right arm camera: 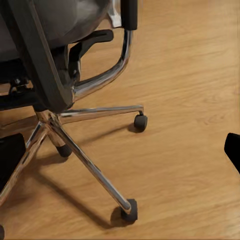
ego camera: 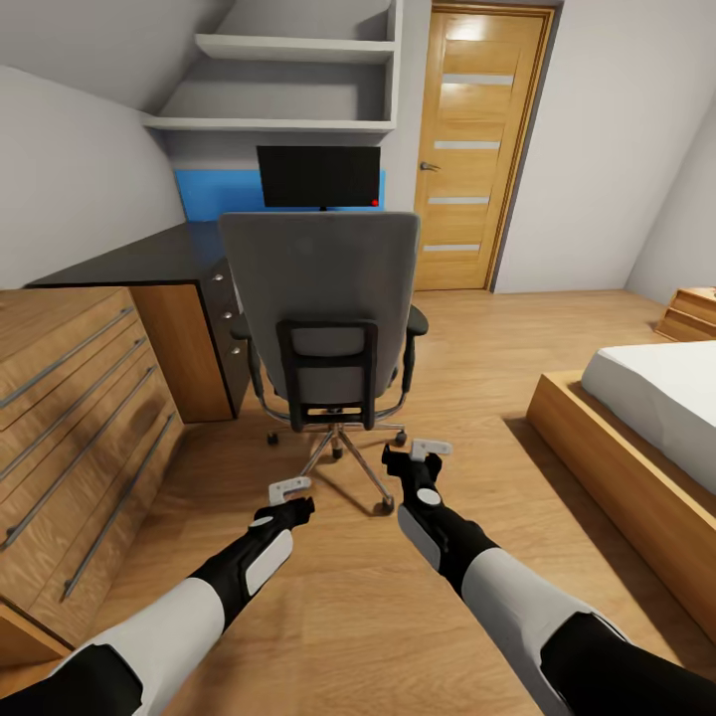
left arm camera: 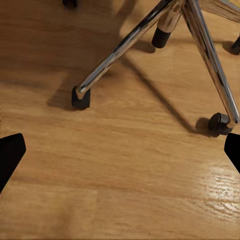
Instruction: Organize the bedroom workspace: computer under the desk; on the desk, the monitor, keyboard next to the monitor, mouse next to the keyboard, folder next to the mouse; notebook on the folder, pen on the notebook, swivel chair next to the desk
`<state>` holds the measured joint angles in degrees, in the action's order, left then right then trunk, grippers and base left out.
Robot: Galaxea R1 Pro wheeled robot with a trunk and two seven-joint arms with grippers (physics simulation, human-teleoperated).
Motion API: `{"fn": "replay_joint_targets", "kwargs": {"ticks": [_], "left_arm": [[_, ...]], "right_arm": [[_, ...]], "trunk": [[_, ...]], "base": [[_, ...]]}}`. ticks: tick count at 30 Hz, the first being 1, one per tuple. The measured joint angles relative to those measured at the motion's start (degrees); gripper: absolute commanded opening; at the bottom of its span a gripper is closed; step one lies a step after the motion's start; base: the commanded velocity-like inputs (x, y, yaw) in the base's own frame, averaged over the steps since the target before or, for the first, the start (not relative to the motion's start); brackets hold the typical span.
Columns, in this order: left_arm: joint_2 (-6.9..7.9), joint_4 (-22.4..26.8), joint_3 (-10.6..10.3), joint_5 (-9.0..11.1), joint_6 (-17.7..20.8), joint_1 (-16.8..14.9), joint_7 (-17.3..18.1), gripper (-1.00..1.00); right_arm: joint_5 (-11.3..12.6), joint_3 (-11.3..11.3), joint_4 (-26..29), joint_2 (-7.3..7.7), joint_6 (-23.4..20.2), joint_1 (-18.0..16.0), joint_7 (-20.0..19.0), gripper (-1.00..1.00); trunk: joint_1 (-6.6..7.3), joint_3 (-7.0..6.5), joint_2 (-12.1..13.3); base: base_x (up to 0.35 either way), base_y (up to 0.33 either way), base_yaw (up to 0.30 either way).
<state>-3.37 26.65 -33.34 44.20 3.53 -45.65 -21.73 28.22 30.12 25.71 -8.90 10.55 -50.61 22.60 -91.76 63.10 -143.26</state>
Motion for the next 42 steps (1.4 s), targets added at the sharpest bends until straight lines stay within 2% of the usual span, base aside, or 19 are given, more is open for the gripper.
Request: {"fn": "replay_joint_targets", "kwargs": {"ticks": [15, 19, 21, 24, 26, 28, 34, 42], "left_arm": [[0.96, -0.07, -0.38, 0.01, -0.78, 0.00, -0.06, 1.00], [0.57, 0.16, -1.74, -0.09, -3.08, -0.01, -0.07, 1.00], [0.67, 2.86, -1.83, -0.09, -3.19, -0.27, -0.21, 1.00], [1.45, 8.52, -1.38, 0.28, -1.55, -0.92, -0.33, 1.00], [2.01, 11.31, -0.86, 0.34, 1.27, -1.16, -0.38, 1.00], [2.20, 12.29, -0.72, 0.50, 3.62, -1.31, -0.33, 1.00], [1.18, 10.07, -1.07, 0.14, 4.39, -1.43, -0.18, 1.00], [0.87, 9.12, -2.21, 0.28, 3.81, -1.42, -0.14, 1.00]], "right_arm": [[-0.48, 0.20, -0.19, -0.69, 0.95, 0.76, -0.35, 1.00], [-3.76, 0.98, -0.20, -0.63, 1.09, 1.67, -0.38, 1.00], [-4.97, 1.06, -0.23, -0.63, 1.16, 1.86, -0.38, 1.00], [-5.83, 1.11, -0.25, -0.62, 1.21, 1.99, -0.39, 1.00], [-6.11, 1.13, -0.25, -0.59, 1.23, 2.05, -0.37, 1.00], [-6.26, 1.14, -0.23, -0.55, 1.25, 2.12, -0.35, 1.00], [-6.39, 1.14, -0.19, -0.46, 1.26, 2.43, -0.22, 1.00], [-6.41, 1.10, -0.23, -0.37, 1.28, 2.51, -0.16, 1.00]], "trunk": [[0.01, 0.00, 0.00], [0.00, 0.00, 0.00], [0.00, 0.00, 0.00], [0.00, 0.00, 0.00], [0.00, 0.00, 0.00], [0.00, 0.00, 0.00], [0.00, 0.00, 0.00], [0.01, 0.00, 0.00]], "base": [[0.103, 0.000, 0.185], [0.018, 0.000, 0.014], [0.007, 0.000, 0.005], [0.003, 0.000, 0.002], [0.001, 0.000, 0.001], [0.000, 0.000, 0.000], [0.000, 0.000, 0.000], [0.050, 0.000, 0.000]]}}
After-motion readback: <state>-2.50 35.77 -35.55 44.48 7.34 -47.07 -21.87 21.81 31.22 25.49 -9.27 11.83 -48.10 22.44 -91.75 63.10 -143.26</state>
